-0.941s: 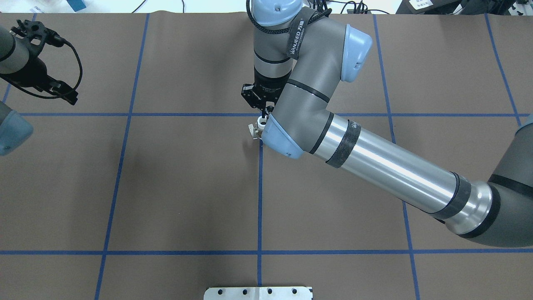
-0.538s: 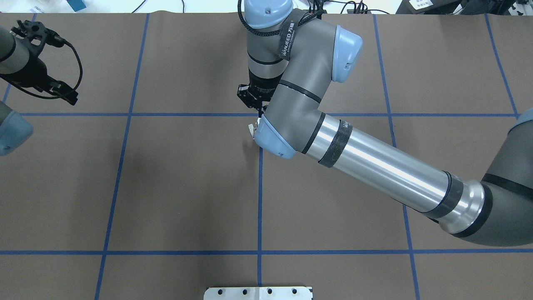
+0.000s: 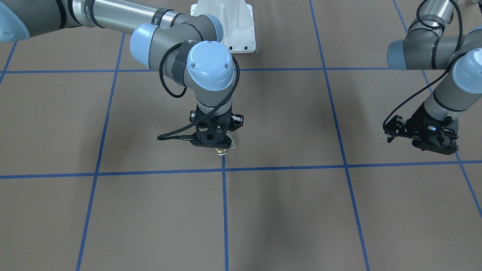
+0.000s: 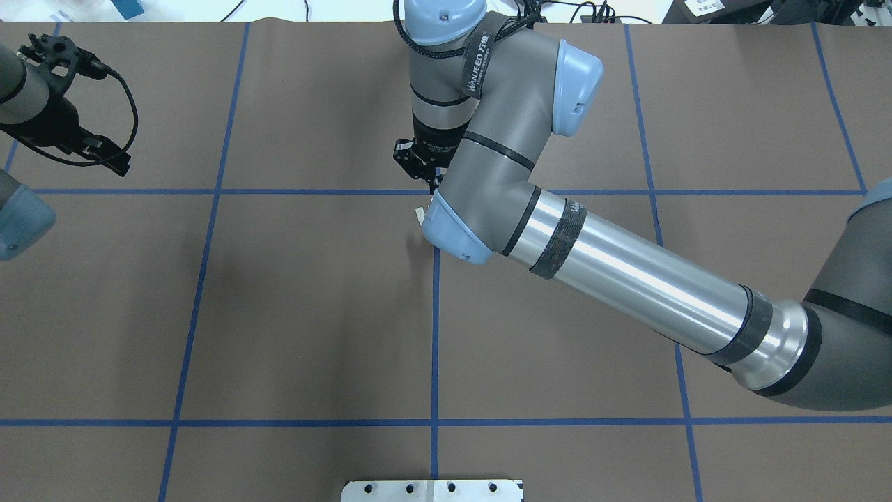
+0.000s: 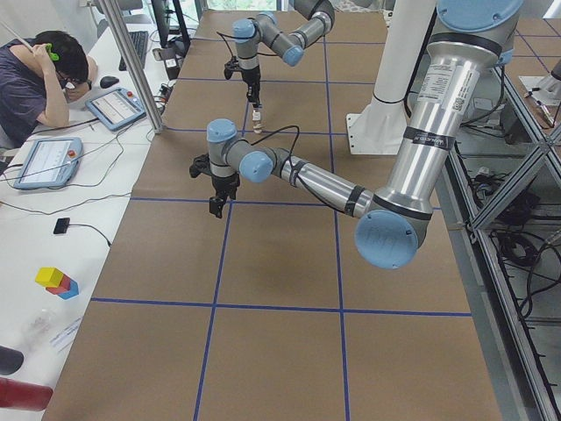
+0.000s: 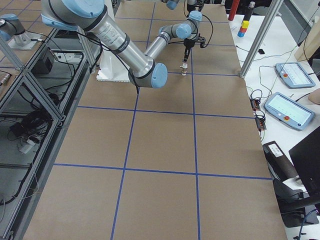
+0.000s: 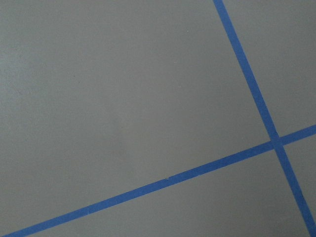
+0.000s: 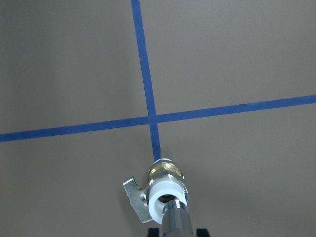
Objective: Assemble PPR valve and pipe with both arms
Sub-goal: 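Carry the fitting with the right gripper above the standing valve, then lower the fitting onto the valve top and press it down with the right gripper, then open the right gripper and raise it away from the assembly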
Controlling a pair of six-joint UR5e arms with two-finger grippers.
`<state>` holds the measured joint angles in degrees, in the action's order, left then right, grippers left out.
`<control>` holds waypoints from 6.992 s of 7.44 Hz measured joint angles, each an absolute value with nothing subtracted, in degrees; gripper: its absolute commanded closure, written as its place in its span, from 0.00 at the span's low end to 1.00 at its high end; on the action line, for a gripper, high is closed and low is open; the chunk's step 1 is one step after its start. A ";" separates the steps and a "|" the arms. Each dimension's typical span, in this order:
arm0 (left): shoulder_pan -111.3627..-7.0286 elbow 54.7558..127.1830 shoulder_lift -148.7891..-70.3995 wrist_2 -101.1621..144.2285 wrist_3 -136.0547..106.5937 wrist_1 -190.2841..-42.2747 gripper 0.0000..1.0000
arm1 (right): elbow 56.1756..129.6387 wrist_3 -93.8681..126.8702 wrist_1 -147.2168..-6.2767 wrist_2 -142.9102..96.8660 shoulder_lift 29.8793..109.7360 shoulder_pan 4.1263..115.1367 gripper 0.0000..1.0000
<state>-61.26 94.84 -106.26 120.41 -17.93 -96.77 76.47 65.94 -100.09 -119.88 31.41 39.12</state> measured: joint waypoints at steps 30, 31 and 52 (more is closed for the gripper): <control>-61.17 92.81 -107.14 120.41 -18.02 -97.21 0.00 | 73.72 64.46 -95.59 -119.72 31.91 38.02 1.00; -61.17 92.81 -107.14 120.41 -18.02 -97.21 0.00 | 73.16 64.43 -94.62 -119.71 31.91 38.03 1.00; -61.22 92.65 -107.24 120.41 -18.09 -97.21 0.00 | 83.60 63.92 -101.45 -125.48 35.21 44.71 0.01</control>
